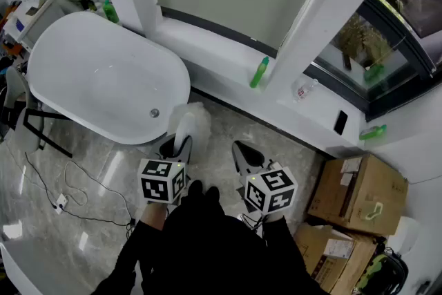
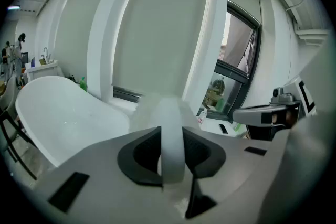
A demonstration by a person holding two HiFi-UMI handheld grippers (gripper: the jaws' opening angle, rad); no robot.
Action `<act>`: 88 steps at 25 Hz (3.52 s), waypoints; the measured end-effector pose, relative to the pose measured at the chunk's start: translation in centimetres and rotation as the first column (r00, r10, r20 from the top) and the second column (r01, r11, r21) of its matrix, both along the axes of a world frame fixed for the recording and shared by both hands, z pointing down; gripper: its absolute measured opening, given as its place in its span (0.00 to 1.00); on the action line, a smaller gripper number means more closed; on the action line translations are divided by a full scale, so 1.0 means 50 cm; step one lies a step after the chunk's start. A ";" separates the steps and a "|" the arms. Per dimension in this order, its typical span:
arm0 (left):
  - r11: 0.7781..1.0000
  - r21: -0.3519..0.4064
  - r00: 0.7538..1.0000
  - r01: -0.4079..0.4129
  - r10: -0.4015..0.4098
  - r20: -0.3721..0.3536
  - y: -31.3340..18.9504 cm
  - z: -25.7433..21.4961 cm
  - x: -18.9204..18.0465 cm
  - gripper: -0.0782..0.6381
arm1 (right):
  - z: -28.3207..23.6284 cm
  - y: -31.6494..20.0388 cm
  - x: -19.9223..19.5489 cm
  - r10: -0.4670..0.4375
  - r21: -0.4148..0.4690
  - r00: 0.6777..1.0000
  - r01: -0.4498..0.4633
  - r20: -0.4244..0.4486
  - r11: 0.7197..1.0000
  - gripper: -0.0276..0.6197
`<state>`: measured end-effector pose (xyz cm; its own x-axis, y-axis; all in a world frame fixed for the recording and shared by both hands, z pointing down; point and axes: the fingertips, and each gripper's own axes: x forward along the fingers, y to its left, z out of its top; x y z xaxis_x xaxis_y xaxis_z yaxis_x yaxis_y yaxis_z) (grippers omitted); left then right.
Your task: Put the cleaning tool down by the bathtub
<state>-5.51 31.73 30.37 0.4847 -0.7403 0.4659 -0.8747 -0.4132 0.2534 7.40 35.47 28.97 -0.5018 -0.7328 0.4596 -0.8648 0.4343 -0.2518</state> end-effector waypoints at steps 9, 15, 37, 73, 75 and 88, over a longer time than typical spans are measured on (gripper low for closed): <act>1.000 0.019 1.000 0.008 -0.008 0.003 0.010 -0.012 0.006 0.24 | -0.007 0.021 0.010 -0.024 0.024 0.997 0.026 -0.080 0.999 0.04; 0.999 0.043 1.000 0.023 -0.023 -0.006 0.011 -0.025 0.010 0.24 | -0.011 0.035 0.006 -0.036 0.050 0.993 0.041 -0.113 0.998 0.04; 0.996 0.034 0.996 0.080 -0.079 -0.029 -0.162 -0.009 -0.029 0.24 | 0.019 -0.118 0.008 0.033 0.002 0.998 -0.033 -0.047 0.999 0.04; 0.990 -0.134 0.998 0.034 -0.027 0.051 -0.695 0.195 -0.072 0.24 | 0.192 -0.723 -0.122 -0.073 -0.172 0.987 0.048 -0.143 0.984 0.04; 0.991 -0.133 0.997 0.001 0.010 0.083 -0.719 0.224 -0.057 0.24 | 0.226 -0.743 -0.122 -0.061 -0.181 0.989 0.035 -0.136 0.983 0.04; 0.981 -0.188 0.987 -0.047 0.075 0.144 -0.840 0.413 0.006 0.24 | 0.430 -0.798 -0.101 -0.012 -0.277 0.995 -0.015 -0.095 0.961 0.04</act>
<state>-5.22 -10.26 51.02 0.4404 -0.6067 0.6618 -0.8831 -0.4255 0.1977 2.32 -4.45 50.46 -0.4451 -0.5707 0.6901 -0.8911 0.3584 -0.2783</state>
